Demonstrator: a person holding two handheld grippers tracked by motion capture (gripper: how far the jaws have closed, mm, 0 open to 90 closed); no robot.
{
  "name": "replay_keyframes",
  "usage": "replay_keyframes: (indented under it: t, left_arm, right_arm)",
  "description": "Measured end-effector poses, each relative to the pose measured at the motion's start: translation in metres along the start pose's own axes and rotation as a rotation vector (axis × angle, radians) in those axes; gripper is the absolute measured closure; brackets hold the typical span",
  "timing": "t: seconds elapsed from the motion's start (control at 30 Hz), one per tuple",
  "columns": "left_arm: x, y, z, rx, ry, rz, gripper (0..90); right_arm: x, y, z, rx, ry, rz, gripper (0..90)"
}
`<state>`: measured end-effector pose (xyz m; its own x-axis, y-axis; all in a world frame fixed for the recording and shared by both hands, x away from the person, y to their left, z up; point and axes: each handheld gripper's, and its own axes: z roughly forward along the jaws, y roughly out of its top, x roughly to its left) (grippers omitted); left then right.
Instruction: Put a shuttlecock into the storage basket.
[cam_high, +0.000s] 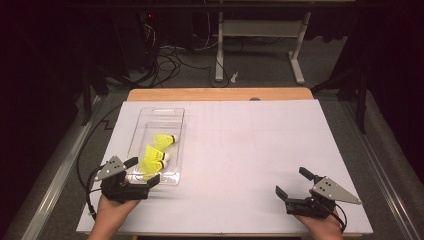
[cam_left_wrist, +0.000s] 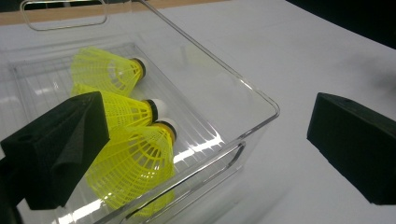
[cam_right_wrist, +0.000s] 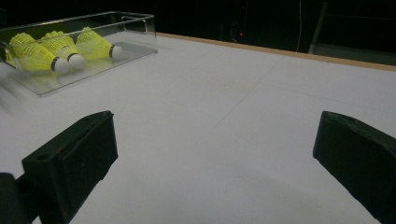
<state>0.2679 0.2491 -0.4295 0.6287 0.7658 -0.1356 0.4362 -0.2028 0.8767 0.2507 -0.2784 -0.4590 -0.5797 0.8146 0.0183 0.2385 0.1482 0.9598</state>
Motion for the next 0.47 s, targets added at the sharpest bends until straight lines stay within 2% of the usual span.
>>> replay_keyframes:
  t: [0.23, 0.33, 0.47]
  left_arm:
    - [-0.0016, -0.0053, 0.0024, 0.018, -0.006, 0.015, 0.3]
    - [-0.0023, -0.0062, 0.0016, 0.013, -0.016, 0.0, 0.3]
    - [-0.0031, -0.0076, 0.0007, 0.02, 0.005, 0.006, 0.3]
  right_arm:
    - [-0.0015, 0.0017, -0.0014, -0.016, -0.016, 0.003, 0.5]
    - [-0.0021, 0.0019, -0.0036, -0.018, -0.022, 0.004, 0.5]
    - [-0.0037, 0.0017, -0.0059, -0.021, -0.028, 0.006, 0.5]
